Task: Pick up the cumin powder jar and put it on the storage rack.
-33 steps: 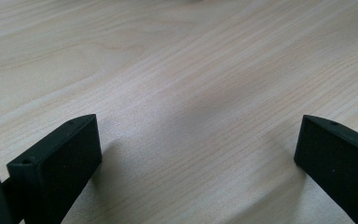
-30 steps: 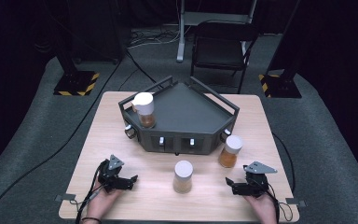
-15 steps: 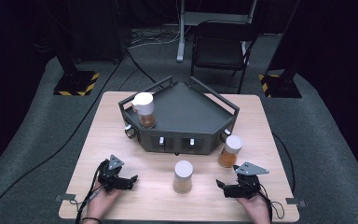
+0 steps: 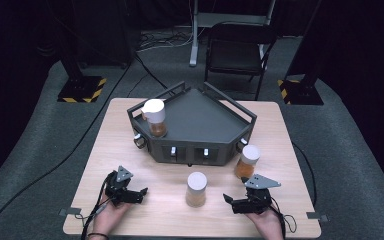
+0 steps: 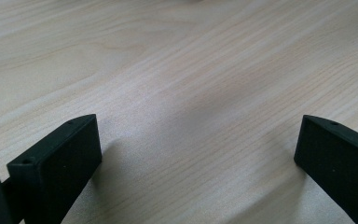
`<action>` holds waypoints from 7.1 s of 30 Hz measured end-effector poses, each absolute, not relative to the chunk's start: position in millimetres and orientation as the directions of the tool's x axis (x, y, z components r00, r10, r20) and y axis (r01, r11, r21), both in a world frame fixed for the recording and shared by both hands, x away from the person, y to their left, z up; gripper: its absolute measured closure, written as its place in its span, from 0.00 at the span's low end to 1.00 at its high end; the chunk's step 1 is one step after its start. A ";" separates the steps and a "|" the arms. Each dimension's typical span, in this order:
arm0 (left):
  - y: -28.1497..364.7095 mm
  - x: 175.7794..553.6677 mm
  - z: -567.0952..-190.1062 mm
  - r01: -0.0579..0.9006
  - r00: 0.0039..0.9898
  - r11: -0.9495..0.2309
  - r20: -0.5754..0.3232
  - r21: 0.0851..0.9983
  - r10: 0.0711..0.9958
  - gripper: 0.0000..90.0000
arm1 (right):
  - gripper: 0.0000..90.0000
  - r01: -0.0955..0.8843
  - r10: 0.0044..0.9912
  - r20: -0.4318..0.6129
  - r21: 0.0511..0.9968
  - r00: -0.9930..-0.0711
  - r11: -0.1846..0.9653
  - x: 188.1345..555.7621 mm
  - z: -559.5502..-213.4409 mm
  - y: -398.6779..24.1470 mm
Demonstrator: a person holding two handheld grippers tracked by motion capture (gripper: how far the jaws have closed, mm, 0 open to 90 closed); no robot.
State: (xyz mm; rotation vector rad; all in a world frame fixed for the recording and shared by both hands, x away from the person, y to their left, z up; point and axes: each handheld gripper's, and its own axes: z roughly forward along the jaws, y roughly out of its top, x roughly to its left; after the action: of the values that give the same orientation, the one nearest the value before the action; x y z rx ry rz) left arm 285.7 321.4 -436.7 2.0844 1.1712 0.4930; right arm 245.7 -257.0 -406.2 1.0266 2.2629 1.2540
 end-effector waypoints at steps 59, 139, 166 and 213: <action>321.4 285.7 -436.7 0.593 0.522 -0.359 -0.004 0.721 0.853 0.00 | 0.18 0.301 0.570 0.053 0.887 -0.820 0.350 266.2 -396.8 -194.8; 321.4 285.7 -436.6 0.593 0.522 -0.359 -0.005 0.721 0.853 0.00 | 0.38 0.238 0.662 -0.049 0.911 -0.748 0.336 301.8 -281.6 -159.1; 321.4 285.8 -436.6 0.593 0.522 -0.358 -0.005 0.721 0.853 0.00 | 0.38 0.240 0.715 -0.049 0.924 -0.697 0.298 345.9 -264.1 -147.1; 321.3 286.0 -437.0 0.592 0.522 -0.358 -0.005 0.722 0.853 0.00 | 0.18 0.304 0.758 -0.014 0.911 -0.653 0.279 366.1 -279.4 -145.7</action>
State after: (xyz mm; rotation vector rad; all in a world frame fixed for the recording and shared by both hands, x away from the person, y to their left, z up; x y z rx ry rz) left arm 286.0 321.3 -437.0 2.0829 1.1706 0.4933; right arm 366.1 -145.7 -279.4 0.9535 2.1048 1.3478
